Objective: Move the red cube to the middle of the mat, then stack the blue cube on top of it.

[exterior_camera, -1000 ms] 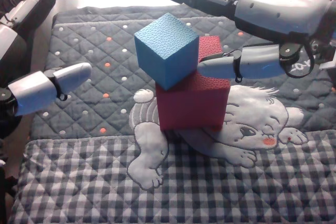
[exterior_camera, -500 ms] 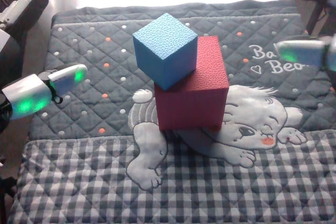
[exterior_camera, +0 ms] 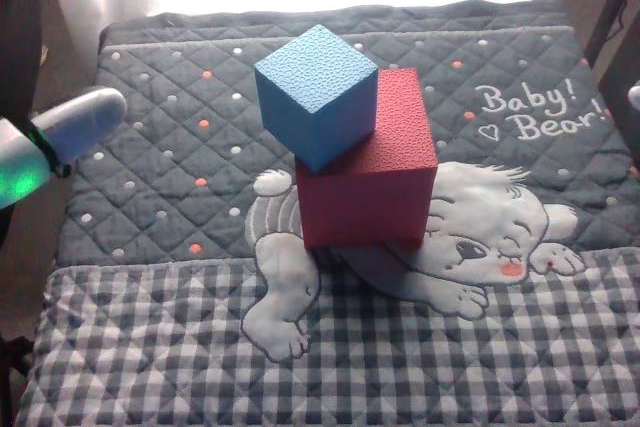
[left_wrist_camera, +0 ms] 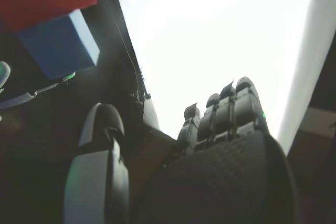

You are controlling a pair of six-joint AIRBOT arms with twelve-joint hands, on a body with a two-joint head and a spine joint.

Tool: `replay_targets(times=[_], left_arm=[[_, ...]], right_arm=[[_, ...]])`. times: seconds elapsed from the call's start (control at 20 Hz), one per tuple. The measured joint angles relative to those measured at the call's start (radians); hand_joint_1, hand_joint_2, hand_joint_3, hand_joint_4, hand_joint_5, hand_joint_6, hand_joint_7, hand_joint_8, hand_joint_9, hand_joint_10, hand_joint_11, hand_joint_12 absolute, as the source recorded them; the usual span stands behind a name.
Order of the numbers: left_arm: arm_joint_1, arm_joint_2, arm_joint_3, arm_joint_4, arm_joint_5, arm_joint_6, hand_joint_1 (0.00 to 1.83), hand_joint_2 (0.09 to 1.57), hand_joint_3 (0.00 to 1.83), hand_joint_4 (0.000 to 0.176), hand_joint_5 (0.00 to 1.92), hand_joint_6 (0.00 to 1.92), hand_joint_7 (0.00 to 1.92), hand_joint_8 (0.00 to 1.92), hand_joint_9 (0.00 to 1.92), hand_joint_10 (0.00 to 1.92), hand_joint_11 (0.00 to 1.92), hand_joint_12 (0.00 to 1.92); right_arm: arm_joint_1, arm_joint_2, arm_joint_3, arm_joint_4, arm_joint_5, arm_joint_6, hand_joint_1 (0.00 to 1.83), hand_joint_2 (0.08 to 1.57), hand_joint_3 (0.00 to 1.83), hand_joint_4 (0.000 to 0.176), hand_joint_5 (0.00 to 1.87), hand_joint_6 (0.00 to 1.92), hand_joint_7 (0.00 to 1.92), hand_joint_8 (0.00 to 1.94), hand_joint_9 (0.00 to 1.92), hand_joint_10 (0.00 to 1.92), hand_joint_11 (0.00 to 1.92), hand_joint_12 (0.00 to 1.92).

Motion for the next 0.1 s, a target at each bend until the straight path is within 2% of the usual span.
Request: replay_targets(times=[0.05, 0.1], left_arm=[[0.001, 0.010, -0.004, 0.006, -0.009, 0.000, 0.54, 1.13, 0.01, 0.176, 0.00, 0.00, 0.00, 0.00, 0.00, 0.00, 0.00, 0.00], [0.001, 0.022, -0.014, 0.005, -0.022, 0.003, 0.56, 1.15, 0.01, 0.176, 0.00, 0.00, 0.00, 0.00, 0.00, 0.00, 0.00, 0.00]], right_arm=[[-0.004, 0.003, -0.005, 0.009, 0.019, 0.000, 0.66, 1.16, 0.00, 0.118, 0.00, 0.00, 0.00, 0.00, 0.00, 0.00, 0.00, 0.00], [-0.004, 0.011, -0.012, 0.013, 0.038, -0.003, 0.66, 1.15, 0.00, 0.110, 0.00, 0.00, 0.00, 0.00, 0.00, 0.00, 0.00, 0.00]])
